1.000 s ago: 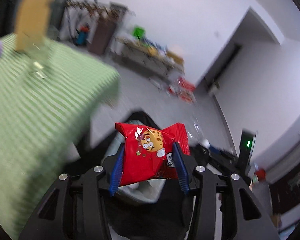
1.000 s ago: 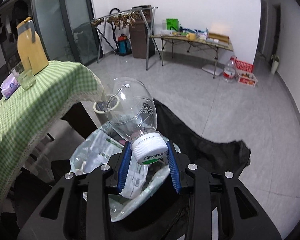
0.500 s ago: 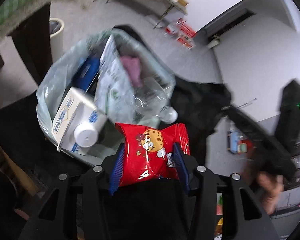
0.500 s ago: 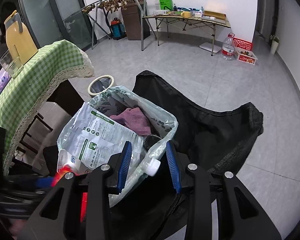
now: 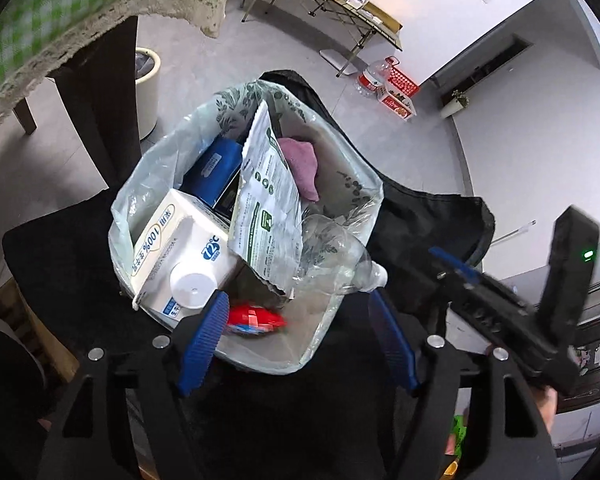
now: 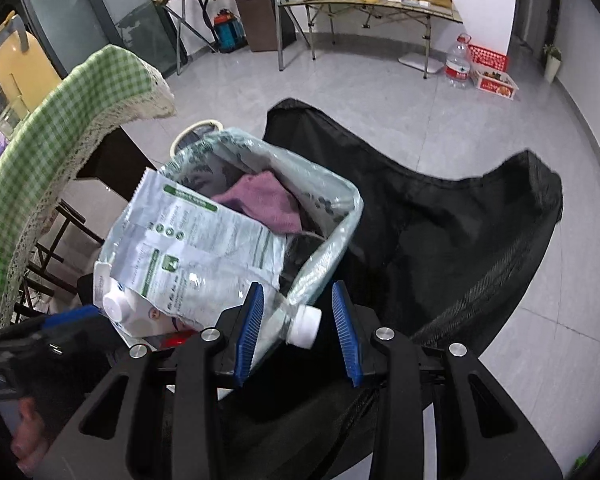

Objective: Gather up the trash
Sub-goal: 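Open both tools to drop the cookie bag and bottle into the bag, then withdraw both tools from the bag back toward the table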

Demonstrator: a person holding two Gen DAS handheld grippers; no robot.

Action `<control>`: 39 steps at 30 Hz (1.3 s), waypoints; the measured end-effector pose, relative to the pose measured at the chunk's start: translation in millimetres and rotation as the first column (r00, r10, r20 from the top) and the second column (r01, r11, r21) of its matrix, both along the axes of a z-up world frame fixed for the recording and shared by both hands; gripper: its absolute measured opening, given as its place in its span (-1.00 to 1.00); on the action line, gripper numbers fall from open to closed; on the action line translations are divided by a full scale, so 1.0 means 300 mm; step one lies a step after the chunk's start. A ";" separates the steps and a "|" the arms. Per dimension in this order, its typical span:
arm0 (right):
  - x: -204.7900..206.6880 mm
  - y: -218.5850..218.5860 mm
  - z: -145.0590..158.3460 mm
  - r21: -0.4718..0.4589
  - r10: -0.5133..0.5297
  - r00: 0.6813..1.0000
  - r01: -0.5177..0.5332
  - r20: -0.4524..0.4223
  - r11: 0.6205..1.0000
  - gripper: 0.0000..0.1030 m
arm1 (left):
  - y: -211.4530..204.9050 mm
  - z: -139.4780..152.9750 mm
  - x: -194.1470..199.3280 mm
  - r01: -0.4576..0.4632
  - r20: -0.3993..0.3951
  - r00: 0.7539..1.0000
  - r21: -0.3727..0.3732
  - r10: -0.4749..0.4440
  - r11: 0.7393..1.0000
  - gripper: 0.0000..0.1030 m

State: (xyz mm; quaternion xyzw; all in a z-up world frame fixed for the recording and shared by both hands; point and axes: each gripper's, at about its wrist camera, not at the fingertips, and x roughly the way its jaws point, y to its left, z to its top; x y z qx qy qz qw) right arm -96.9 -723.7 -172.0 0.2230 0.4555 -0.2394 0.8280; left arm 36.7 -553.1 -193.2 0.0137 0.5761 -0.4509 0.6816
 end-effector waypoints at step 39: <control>0.149 0.275 0.475 -0.306 0.053 0.991 -0.014 0.122 0.952 0.39 | 0.602 0.646 0.115 -0.217 0.441 0.835 -0.283 0.327 0.934 0.78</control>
